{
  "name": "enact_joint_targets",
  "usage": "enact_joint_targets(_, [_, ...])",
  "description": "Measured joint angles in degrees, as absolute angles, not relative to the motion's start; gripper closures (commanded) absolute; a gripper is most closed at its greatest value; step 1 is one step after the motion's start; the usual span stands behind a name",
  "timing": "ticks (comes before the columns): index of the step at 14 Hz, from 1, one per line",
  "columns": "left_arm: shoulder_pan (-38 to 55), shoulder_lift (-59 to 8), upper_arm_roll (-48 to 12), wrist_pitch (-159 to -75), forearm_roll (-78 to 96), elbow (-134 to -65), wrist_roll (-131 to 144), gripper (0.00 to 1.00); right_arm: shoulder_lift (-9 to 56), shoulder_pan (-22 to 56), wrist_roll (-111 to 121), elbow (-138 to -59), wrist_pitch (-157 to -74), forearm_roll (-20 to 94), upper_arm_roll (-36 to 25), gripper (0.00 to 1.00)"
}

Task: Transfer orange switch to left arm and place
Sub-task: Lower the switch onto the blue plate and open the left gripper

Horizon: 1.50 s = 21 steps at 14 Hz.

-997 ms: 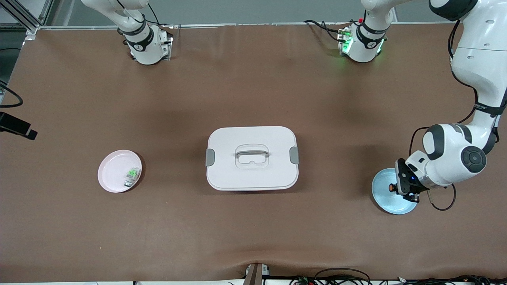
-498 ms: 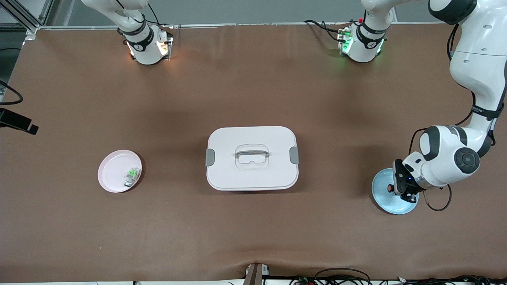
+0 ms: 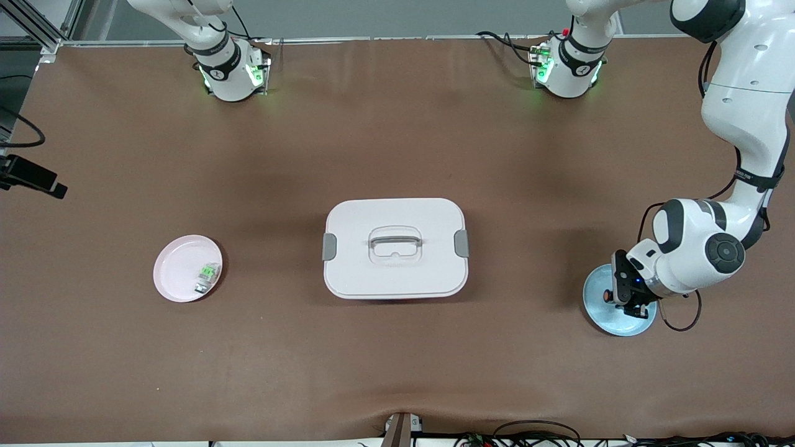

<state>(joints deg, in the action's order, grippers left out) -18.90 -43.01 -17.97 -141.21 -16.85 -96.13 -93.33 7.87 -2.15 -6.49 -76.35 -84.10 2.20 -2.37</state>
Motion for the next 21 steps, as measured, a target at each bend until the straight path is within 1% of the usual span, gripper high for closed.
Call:
enact_joint_targets(1, [-18.9,-43.0,-18.0,-141.3,-17.2,-96.0,-93.3,0.0,6.1,-2.1,-6.5,-79.1,-85.1,2.2,-2.4,0.0])
enact_joint_targets(3, [-18.9,-43.0,-18.0,-141.3,-17.3,-95.5,-93.3,0.0,3.9,-2.1,-6.5,-82.2,-85.8,2.2,-2.4,0.0])
enact_joint_targets(9, [-20.5,-41.8,-19.1,-140.5,-15.2,-93.7,-91.9,0.0,3.1,-2.1,-6.7,-83.8,-86.1,2.2,-2.4,0.0])
enact_joint_targets(13, [-20.5,-36.1,-19.8,-132.6,-11.7,-93.3,-80.1,0.0,2.9,-2.1,-6.8,-84.5,-86.1,2.2,-2.4,0.0])
enact_joint_targets(17, [-20.5,-30.8,-20.1,-127.3,-10.9,-93.2,-67.4,0.0,2.6,-2.1,-6.9,-85.3,-86.1,2.2,-2.4,0.0])
enact_joint_targets(21, [-20.4,-26.8,-23.3,-123.4,-10.8,-93.3,-51.7,0.0,2.4,-2.1,-6.8,-85.5,-86.2,2.2,-2.3,0.0])
